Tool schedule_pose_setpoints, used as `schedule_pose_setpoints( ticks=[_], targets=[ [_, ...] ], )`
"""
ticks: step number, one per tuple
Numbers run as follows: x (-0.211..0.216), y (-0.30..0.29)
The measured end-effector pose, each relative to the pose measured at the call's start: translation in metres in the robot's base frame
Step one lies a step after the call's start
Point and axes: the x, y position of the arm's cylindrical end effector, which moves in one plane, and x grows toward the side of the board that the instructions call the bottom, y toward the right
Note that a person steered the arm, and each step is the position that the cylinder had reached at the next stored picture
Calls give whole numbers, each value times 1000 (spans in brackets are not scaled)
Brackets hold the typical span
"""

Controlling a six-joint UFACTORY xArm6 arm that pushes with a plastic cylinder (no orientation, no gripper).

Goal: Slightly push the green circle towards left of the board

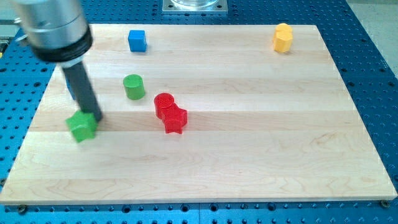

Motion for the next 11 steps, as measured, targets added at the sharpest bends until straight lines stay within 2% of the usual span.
schedule_pose_setpoints(
  ticks=[1,2,3,5,7,8,10,11],
  targets=[
    [42,12],
    [67,-24],
    [79,-16],
    [19,73],
    [-55,120],
    [-58,95],
    [-89,124],
    [-99,102]
  ],
)
